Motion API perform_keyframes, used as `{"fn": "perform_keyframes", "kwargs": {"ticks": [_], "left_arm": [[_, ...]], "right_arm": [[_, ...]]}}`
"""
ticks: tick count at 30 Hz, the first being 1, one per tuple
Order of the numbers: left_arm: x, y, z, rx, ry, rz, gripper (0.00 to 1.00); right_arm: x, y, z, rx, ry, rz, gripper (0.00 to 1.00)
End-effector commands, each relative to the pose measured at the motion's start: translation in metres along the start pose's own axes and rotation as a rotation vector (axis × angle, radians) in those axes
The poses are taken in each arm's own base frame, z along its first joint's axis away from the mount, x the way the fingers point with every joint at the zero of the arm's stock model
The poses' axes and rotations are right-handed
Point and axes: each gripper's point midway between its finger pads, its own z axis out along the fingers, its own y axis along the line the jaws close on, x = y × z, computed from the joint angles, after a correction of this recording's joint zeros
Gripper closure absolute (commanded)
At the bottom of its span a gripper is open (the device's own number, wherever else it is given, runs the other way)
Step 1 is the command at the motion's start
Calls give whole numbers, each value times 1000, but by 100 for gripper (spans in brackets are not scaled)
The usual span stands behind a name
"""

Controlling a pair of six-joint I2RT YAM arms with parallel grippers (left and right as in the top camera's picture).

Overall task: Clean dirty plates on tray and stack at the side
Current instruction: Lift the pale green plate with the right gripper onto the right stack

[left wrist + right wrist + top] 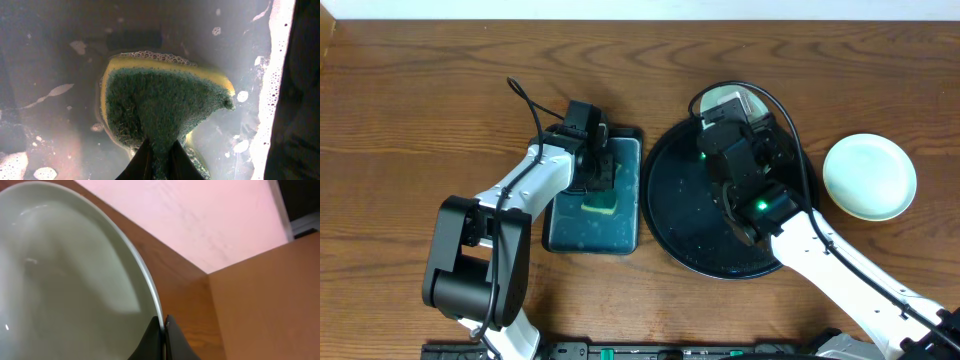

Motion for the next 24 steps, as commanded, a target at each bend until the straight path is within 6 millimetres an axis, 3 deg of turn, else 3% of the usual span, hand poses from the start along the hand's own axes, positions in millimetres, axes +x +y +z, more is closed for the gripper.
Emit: {"fn": "perform_keyframes", "kwargs": {"ticks": [1, 5, 10, 17, 24], "left_arm": [[18, 6, 15, -18, 67, -11, 90], [18, 6, 15, -18, 67, -11, 90], [18, 6, 15, -18, 67, -11, 89], [18, 6, 15, -18, 67, -11, 88], [18, 6, 15, -18, 67, -11, 88]], "right_arm": [[-10, -21, -6, 62, -12, 38, 99], [-9, -21, -6, 62, -10, 53, 99], [7, -22, 5, 45, 40, 229, 99], [58, 4, 32, -187, 239, 504, 99], [115, -20, 62, -194, 445, 764, 99]]}}
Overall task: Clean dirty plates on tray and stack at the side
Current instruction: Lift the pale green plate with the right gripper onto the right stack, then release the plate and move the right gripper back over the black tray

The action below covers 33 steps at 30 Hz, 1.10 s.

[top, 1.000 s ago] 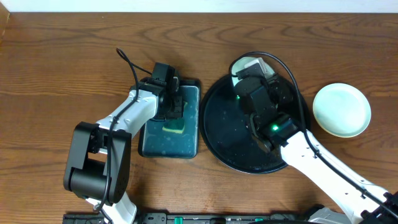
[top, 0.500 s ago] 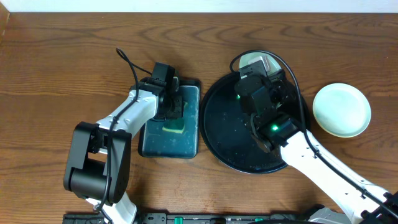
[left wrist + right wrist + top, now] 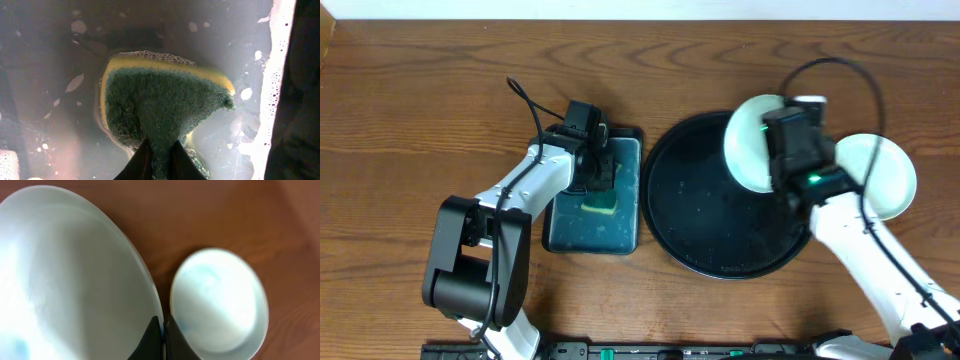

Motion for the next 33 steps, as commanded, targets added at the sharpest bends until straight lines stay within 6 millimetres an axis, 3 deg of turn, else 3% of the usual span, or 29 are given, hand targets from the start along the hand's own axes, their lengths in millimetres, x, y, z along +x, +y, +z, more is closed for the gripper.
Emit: {"fn": "perform_keyframes", "kwargs": {"ticks": [1, 10, 15, 19, 23, 25, 26, 28, 33], "left_arm": [[18, 6, 15, -18, 67, -10, 88], [18, 6, 15, -18, 67, -11, 88], [18, 6, 15, -18, 67, -11, 88], [18, 6, 15, -18, 67, -10, 88], [18, 6, 15, -18, 67, -10, 88], [18, 6, 15, -19, 67, -11, 88], [18, 6, 15, -19, 67, -11, 88], [18, 6, 15, -18, 67, -11, 88], [18, 6, 15, -18, 67, -11, 88]], "right_arm": [[0, -20, 10, -59, 62, 257, 99], [37, -117, 41, 74, 219, 575, 99], [54, -159, 51, 113, 259, 705, 99], [68, -180, 58, 127, 293, 778, 99], [77, -186, 66, 122, 317, 810, 98], [78, -182, 70, 100, 327, 815, 85], [77, -178, 72, 77, 333, 817, 76], [77, -165, 77, 9, 353, 814, 69], [85, -133, 87, -141, 434, 812, 65]]}}
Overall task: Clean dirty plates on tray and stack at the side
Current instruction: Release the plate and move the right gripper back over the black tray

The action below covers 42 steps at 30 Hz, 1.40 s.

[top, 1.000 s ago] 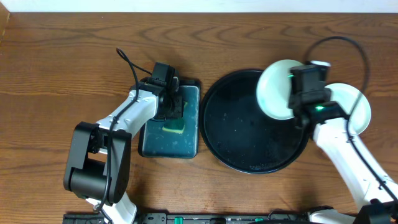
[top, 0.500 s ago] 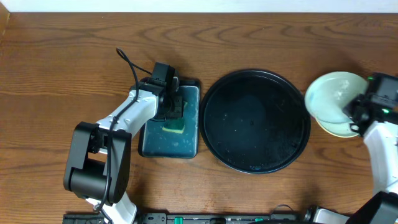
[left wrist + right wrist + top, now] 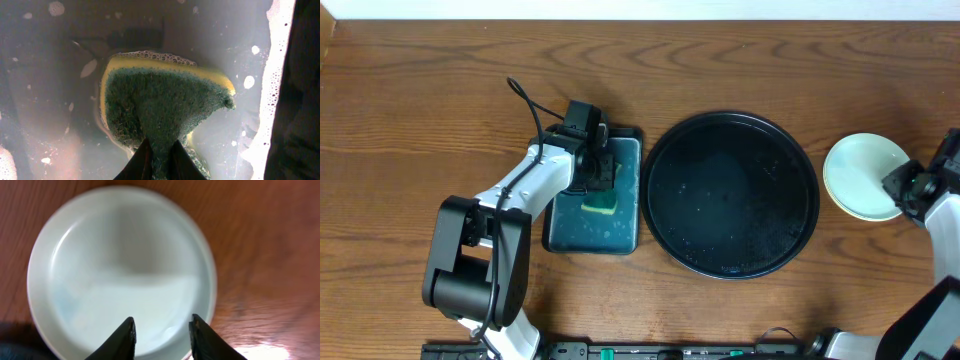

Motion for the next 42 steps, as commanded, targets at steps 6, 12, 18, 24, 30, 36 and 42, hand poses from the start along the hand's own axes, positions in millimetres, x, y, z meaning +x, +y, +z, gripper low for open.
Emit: {"fn": "perform_keyframes", "kwargs": {"ticks": [6, 12, 18, 24, 30, 36, 42], "left_arm": [[18, 6, 15, -18, 67, -11, 87], [18, 6, 15, -18, 67, -11, 88], [18, 6, 15, -19, 67, -11, 87], [13, 5, 11, -17, 58, -12, 55], [-15, 10, -24, -53, -11, -15, 43], [-34, 16, -66, -69, -75, -41, 30], [-12, 32, -93, -90, -29, -126, 23]], "right_arm": [[40, 43, 16, -215, 199, -126, 58], [54, 69, 12, -294, 209, -287, 51], [76, 100, 7, -351, 210, -452, 49], [100, 129, 0, -410, 200, -636, 43], [120, 155, -11, -490, 199, -758, 37], [132, 166, -32, -525, 259, -826, 27], [129, 158, -60, -469, 350, -854, 1]]}}
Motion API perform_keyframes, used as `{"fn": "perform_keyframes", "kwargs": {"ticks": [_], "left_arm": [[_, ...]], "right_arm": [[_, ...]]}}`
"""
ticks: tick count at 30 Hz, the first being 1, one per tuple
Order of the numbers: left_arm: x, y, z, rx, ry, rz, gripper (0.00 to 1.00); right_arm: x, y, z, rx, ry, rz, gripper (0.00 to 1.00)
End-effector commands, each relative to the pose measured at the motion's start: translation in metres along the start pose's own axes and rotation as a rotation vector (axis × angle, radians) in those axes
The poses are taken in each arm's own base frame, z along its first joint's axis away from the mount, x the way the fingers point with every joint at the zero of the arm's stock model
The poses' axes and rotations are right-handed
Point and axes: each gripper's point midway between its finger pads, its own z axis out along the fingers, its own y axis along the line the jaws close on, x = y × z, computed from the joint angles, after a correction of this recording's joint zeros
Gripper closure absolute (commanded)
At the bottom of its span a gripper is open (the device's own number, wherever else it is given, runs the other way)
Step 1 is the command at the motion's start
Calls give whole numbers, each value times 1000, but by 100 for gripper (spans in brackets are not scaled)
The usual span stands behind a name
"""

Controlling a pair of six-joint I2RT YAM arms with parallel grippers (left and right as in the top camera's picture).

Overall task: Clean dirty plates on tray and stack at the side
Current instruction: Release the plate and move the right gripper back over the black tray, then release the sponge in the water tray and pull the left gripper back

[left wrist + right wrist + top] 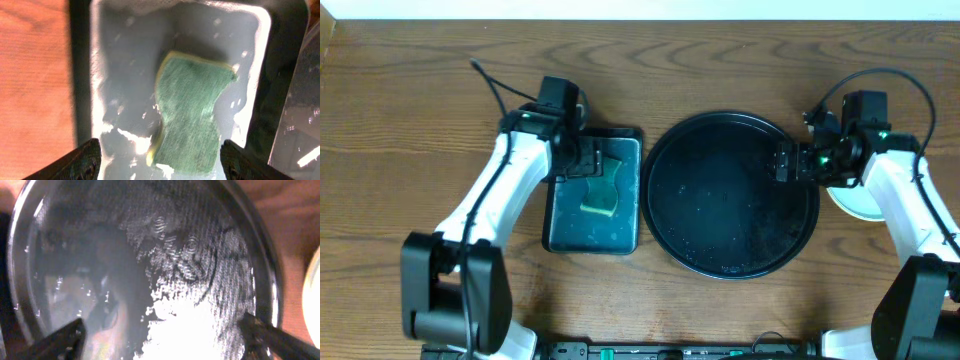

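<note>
The round black tray [720,215] lies wet at the middle, and no plate shows on it. The white plate stack [853,203] sits right of the tray, mostly hidden under my right arm; its edge [313,300] shows in the right wrist view. My right gripper [783,163] hangs open over the tray's right part [165,280]. The green and yellow sponge [192,115] lies loose in the soapy basin [560,225]. My left gripper [576,160] is open above the basin's back end, its fingers [86,161] wide apart and clear of the sponge [603,195].
Brown wooden table [410,120] all round. The basin stands right beside the tray's left rim. Foam lines the basin's wall [97,100]. A black cable [880,78] loops behind my right arm.
My left gripper has opened, let go of the sponge and now stands higher over the basin. My right gripper, open over the plate stack before, is now over the tray's right side.
My right gripper first held a white plate by its rim over the tray's back. Then the plate was beside the one at the right. Then it lay on that stack with the gripper open. My left gripper stayed shut on the sponge until now.
</note>
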Motion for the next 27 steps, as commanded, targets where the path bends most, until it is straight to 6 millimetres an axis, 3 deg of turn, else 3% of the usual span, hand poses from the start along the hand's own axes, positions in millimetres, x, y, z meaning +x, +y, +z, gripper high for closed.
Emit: {"fn": "perform_keyframes", "kwargs": {"ticks": [1, 7, 13, 17, 27], "left_arm": [[5, 14, -20, -28, 1, -64, 23], [33, 31, -42, -55, 75, -111, 23], [53, 34, -56, -55, 72, -115, 23], [62, 35, -65, -38, 0, -109, 23], [67, 33, -96, 42, -345, -77, 21]], "right_arm": [[-8, 6, -17, 12, 7, -41, 1], [8, 2, -29, 59, 69, -11, 1], [26, 3, -45, 92, 71, 22, 1], [29, 0, -63, 158, -59, -3, 1], [53, 20, -108, 135, -415, -119, 1]]}}
